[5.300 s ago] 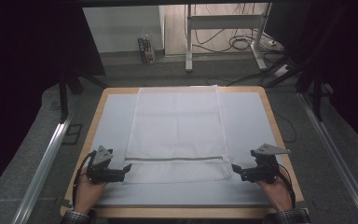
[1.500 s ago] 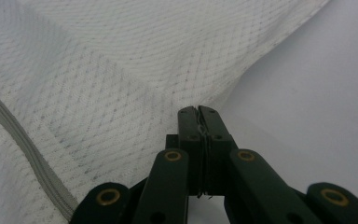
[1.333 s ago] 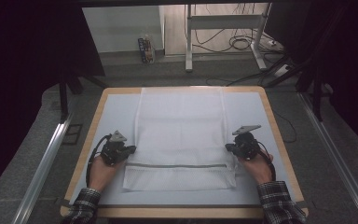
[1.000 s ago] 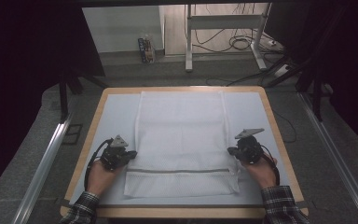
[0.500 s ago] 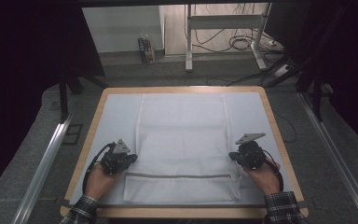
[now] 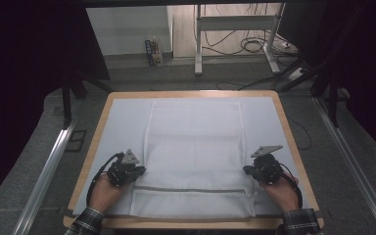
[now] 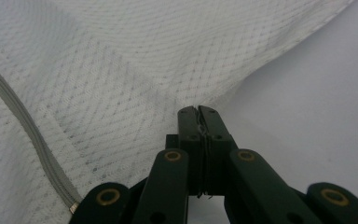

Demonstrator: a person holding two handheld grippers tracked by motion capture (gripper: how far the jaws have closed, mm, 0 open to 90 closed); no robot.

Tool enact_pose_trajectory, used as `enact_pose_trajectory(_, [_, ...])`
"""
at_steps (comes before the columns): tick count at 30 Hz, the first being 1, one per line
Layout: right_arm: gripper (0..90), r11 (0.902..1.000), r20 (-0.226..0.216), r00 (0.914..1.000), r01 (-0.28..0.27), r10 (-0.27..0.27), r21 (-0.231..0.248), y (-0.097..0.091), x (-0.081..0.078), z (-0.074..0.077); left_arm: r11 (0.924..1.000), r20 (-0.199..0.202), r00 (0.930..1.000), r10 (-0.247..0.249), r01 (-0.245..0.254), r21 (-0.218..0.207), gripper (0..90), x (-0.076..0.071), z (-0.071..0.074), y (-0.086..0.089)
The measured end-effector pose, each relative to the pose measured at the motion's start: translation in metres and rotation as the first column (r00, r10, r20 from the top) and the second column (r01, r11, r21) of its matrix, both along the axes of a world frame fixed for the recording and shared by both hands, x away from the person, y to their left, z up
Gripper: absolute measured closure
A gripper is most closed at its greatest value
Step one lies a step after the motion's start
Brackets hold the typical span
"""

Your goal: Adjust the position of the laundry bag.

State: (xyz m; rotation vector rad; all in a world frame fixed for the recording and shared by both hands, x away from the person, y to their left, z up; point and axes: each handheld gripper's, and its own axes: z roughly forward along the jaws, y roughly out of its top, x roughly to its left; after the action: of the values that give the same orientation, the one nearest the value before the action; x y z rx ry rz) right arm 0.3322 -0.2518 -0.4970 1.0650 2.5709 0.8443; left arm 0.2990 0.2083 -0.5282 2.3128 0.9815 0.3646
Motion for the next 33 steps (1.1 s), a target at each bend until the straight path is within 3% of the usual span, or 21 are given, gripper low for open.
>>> enact_pose_trajectory(7, [87.6,0.9999,-0.002,1.0,-0.002,0.002,-0.013,0.002,0.0,-0.0014,0.9999,-0.001,1.0,-0.005,0.005,0.009,84.8,-0.0005,-0.0003,-0.0019])
enact_pose_trajectory(10, [87.4,0.9999,-0.005,1.0,0.001,-0.001,-0.011,0.002,0.0004,-0.0023,0.9999,0.002,0.9999,-0.01,0.01,0.003,77.4,-0.0005,-0.0003,-0.0019])
enact_pose_trajectory(14, [80.6,1.0,0.001,1.0,-0.001,0.001,0.002,0.0027,-0.0003,-0.0014,1.0,0.046,0.9989,-0.005,0.005,-0.002,59.6,-0.0009,0.0002,-0.0019])
enact_pose_trajectory(15, [75.6,1.0,0.016,0.9999,-0.002,0.002,0.003,0.0032,-0.0005,-0.0008,0.9997,0.061,0.9982,-0.001,0.002,-0.025,56.6,-0.0009,0.0013,-0.0006])
enact_pose_trajectory(17, [73.5,1.0,0.022,0.9997,-0.005,0.005,0.003,0.0033,-0.0004,-0.0007,0.9991,0.068,0.9977,0.001,0.002,-0.043,52.9,-0.0007,0.0014,0.0001])
enact_pose_trajectory(18, [66.5,1.0,0.032,0.9995,0.0,0.0,0.001,0.0041,-0.0008,-0.0001,0.9985,0.071,0.9974,-0.003,0.007,-0.054,47.2,-0.0006,0.0015,0.0007])
enact_pose_trajectory(21, [59.9,1.0,0.035,0.9994,-0.006,0.006,0.008,0.0039,-0.0011,0.0007,0.9984,0.084,0.9965,-0.003,0.008,-0.056,39.4,-0.0007,0.0014,0.0003])
enact_pose_trajectory(26, [50.0,0.9998,0.043,0.9991,0.0,-0.001,0.018,0.0037,-0.0021,0.0018,0.9977,0.102,0.9948,-0.003,0.01,-0.067,32.2,-0.0011,0.0025,0.0002])
enact_pose_trajectory(28, [46.9,0.9998,0.046,0.9989,0.004,-0.005,0.022,0.0029,-0.0032,0.0021,0.9958,0.099,0.995,-0.001,0.01,-0.091,30.1,-0.0006,0.0029,0.0015])
enact_pose_trajectory(33, [38.8,0.9992,0.027,0.9995,0.012,-0.013,0.038,0.0006,-0.0053,0.0009,0.9942,0.111,0.9938,0.004,0.008,-0.107,23.8,-0.0013,0.0049,0.0002])
